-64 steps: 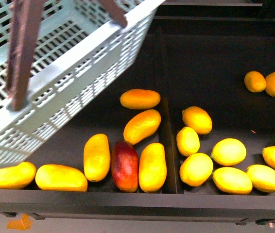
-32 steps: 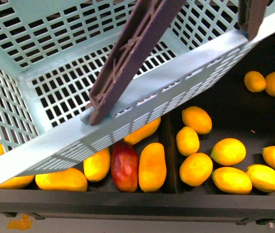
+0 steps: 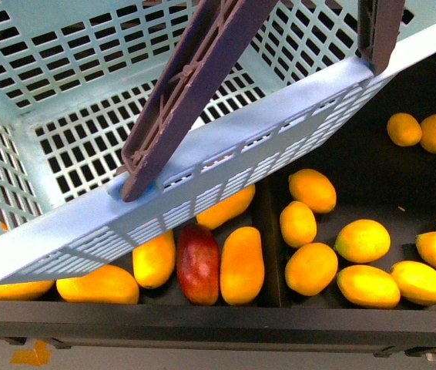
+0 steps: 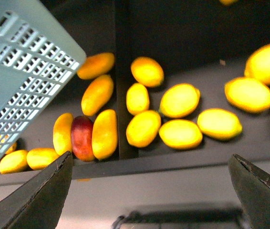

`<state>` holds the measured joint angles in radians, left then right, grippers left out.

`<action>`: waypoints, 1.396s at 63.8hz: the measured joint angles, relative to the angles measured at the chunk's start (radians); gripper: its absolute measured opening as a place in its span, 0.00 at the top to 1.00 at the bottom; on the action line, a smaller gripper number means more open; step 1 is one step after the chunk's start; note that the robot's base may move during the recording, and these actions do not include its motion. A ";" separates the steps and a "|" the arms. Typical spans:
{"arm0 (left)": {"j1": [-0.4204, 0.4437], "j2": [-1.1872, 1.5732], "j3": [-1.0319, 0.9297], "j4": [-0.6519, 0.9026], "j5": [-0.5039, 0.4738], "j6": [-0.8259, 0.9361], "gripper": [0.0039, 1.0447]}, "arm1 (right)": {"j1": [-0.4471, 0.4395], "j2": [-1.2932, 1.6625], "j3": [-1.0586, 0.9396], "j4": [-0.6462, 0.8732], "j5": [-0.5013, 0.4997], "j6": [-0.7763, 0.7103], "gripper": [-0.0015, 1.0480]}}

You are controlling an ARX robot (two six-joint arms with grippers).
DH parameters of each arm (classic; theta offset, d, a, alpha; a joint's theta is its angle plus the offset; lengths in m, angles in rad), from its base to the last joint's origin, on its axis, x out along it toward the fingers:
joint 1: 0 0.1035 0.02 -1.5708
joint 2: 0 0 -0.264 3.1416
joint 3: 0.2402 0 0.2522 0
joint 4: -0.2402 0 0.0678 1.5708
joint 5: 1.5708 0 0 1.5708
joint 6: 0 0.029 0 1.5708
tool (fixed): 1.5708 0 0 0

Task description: Pick lemon and mango into basket

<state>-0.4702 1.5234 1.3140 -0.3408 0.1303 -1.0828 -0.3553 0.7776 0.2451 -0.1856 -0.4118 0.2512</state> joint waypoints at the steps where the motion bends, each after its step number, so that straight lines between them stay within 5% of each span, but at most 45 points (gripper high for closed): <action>1: 0.000 0.000 0.000 0.000 0.000 0.000 0.87 | -0.003 0.026 0.005 0.019 0.000 0.002 0.08; 22: 0.000 0.001 0.000 0.000 -0.007 0.002 0.87 | -0.026 0.946 0.323 0.480 0.190 0.051 0.08; 43: 0.000 0.001 0.000 0.000 -0.002 0.002 0.87 | -0.063 1.401 0.627 0.468 0.312 0.225 0.08; 89: 0.000 0.001 0.000 0.000 -0.003 0.002 0.87 | 0.020 1.653 0.907 0.395 0.341 0.329 0.08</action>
<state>-0.4702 1.5242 1.3144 -0.3408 0.1268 -1.0809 -0.3351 2.4306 1.1522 0.2092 -0.0708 0.5804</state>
